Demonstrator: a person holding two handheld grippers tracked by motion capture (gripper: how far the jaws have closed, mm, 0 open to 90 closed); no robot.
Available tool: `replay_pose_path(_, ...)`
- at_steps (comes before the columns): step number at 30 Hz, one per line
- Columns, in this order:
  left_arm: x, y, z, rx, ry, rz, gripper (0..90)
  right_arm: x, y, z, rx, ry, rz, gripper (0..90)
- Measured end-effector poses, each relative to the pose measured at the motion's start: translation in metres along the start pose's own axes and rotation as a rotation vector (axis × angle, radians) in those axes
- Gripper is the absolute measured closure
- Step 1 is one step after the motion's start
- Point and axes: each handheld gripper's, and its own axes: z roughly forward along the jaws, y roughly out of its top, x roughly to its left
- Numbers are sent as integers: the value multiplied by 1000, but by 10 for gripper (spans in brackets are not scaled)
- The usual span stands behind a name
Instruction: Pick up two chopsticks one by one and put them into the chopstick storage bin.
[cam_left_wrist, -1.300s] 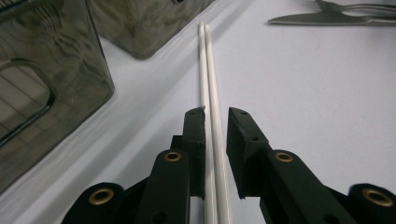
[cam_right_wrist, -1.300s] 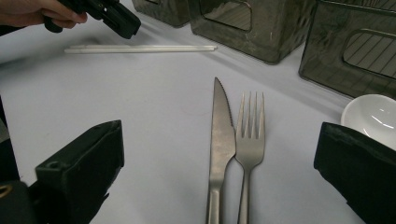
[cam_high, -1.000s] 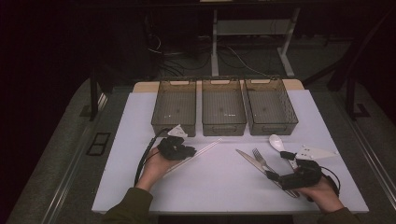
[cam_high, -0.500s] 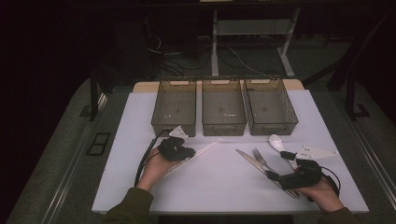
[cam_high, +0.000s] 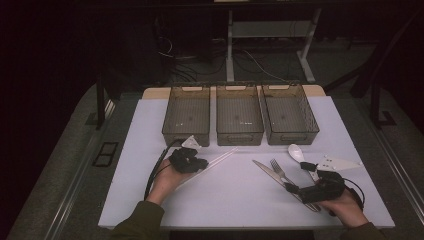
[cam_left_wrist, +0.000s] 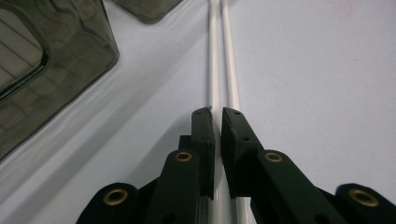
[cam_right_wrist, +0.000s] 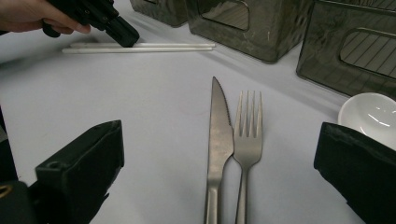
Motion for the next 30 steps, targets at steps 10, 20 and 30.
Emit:
replay_pose_path(10,-9,-5,0,-27,52,38,827,0,0,1,1,0,-4,17)
replay_pose_path(20,-5,-6,0,-32,28,13,839,0,0,1,2,2,-3,17)
replay_pose_path(30,-1,-4,-8,-35,2,15,839,-1,0,2,3,6,4,18)
